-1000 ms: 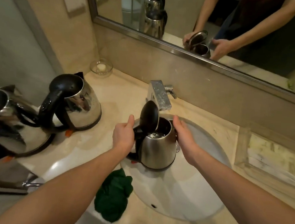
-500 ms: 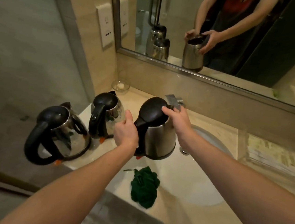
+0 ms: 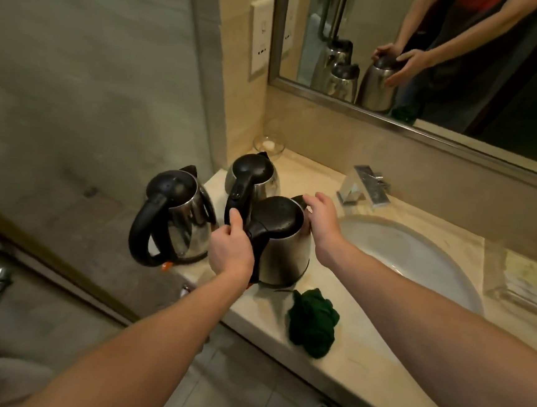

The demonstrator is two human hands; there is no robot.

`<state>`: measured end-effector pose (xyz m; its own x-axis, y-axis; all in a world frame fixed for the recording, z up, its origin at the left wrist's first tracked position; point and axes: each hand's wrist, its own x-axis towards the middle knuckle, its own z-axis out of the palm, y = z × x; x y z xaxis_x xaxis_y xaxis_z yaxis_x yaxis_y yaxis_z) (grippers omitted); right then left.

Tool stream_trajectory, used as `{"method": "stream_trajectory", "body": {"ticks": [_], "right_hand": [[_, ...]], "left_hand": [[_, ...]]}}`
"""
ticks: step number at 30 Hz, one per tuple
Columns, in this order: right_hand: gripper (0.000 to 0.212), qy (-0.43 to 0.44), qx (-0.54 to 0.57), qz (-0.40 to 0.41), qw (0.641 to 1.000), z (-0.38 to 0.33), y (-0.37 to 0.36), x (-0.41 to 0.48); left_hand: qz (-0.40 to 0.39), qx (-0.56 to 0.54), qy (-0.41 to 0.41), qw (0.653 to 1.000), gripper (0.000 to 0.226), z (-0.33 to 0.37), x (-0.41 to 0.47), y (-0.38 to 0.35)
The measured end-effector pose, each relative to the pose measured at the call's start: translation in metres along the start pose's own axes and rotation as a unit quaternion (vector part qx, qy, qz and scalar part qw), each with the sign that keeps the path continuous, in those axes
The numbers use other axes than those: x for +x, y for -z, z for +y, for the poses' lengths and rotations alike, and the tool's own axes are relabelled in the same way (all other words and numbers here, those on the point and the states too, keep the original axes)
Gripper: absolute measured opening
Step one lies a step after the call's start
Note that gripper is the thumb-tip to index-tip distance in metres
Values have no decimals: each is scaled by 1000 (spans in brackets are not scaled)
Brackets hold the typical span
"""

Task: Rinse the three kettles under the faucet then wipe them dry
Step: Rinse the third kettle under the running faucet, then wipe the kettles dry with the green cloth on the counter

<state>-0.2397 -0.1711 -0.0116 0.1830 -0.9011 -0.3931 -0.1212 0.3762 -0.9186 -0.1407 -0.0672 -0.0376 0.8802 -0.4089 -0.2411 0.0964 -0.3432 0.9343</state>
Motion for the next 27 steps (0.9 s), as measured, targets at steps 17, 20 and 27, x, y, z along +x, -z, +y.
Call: {"method": "stream_trajectory", "body": {"ticks": [17, 20, 27], "right_hand": [[26, -23, -3, 22, 999, 38, -16, 19], [38, -18, -48, 26, 998, 39, -15, 13], [29, -4, -244, 40, 969, 51, 9, -17]], "left_hand": [[-32, 0, 25, 999, 70, -43, 2, 5], [-64, 56, -25, 996, 61, -42, 3, 8], [-158, 132, -129, 970, 63, -49, 8, 21]]}}
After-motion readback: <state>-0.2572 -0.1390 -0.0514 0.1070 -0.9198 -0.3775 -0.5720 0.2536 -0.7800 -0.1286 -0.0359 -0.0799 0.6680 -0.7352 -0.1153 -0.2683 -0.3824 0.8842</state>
